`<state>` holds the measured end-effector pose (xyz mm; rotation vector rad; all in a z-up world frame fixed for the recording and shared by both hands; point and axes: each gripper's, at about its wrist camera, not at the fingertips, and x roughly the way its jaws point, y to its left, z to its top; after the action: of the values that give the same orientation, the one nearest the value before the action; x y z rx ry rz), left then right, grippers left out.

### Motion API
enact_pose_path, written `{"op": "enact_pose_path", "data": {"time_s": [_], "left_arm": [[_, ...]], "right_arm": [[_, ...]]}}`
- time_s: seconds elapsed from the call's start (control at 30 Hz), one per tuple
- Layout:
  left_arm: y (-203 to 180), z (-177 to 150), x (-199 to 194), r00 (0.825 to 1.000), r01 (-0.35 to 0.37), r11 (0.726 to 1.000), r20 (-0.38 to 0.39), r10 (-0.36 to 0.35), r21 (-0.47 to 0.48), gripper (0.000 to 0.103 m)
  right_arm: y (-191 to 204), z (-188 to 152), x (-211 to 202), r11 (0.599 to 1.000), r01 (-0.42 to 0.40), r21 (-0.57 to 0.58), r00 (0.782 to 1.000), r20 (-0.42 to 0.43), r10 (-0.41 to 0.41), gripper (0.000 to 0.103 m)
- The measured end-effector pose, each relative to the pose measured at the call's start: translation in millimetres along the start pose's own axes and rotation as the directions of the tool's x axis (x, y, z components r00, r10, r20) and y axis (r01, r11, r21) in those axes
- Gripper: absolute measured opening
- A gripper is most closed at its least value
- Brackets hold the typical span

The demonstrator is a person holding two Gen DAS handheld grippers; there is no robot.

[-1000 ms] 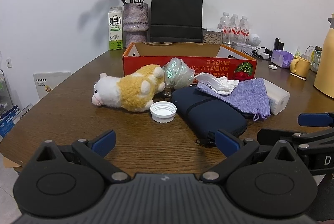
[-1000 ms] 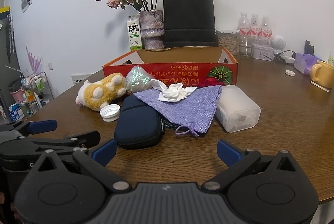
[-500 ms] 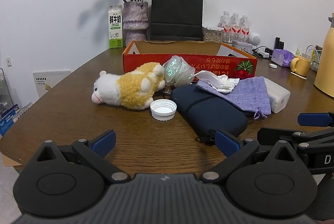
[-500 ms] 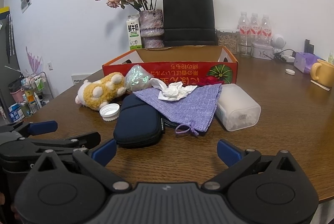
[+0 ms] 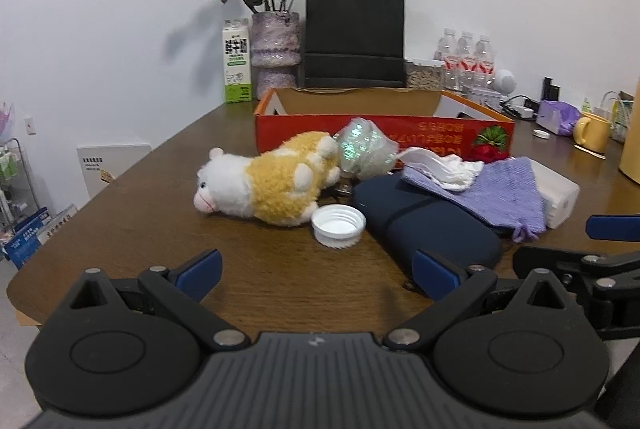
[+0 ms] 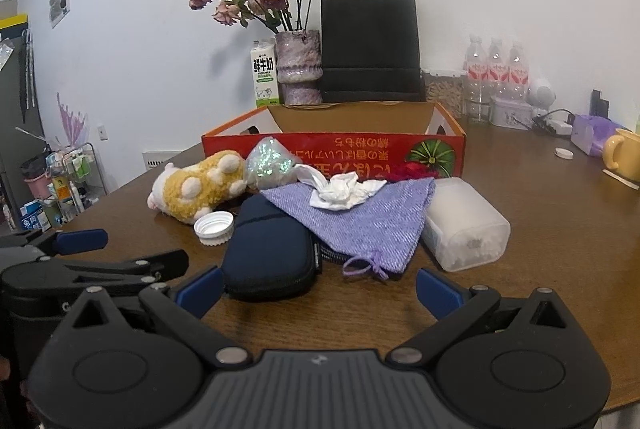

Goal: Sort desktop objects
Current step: 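Reach the left tool to the plush toy while the right tool reaches the white tissue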

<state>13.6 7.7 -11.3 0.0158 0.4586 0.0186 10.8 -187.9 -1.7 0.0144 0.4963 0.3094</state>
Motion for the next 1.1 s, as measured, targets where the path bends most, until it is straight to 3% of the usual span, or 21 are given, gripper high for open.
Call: {"op": "enact_pose_path", "data": {"time_s": [0.53, 0.8, 1.1], "left_arm": [[36, 47, 46, 0.992, -0.113, 0.994, 0.066, 0.112, 0.013, 0.103], [28, 74, 76, 0.998, -0.025, 0.992, 0.068, 0.017, 0.128, 0.103], [14, 77, 116, 0.998, 0.057, 0.978, -0.028, -0.053, 0.201, 0.103]], "right_arm": [[-3, 43, 63, 0.998, 0.016, -0.055, 1.0, 0.017, -0.015, 0.102], [-4, 65, 100, 0.995, 0.011, -0.095, 1.0, -0.021, -0.013, 0.092], [-8, 71, 126, 0.993, -0.013, -0.114, 0.996, -0.086, 0.003, 0.074]]}}
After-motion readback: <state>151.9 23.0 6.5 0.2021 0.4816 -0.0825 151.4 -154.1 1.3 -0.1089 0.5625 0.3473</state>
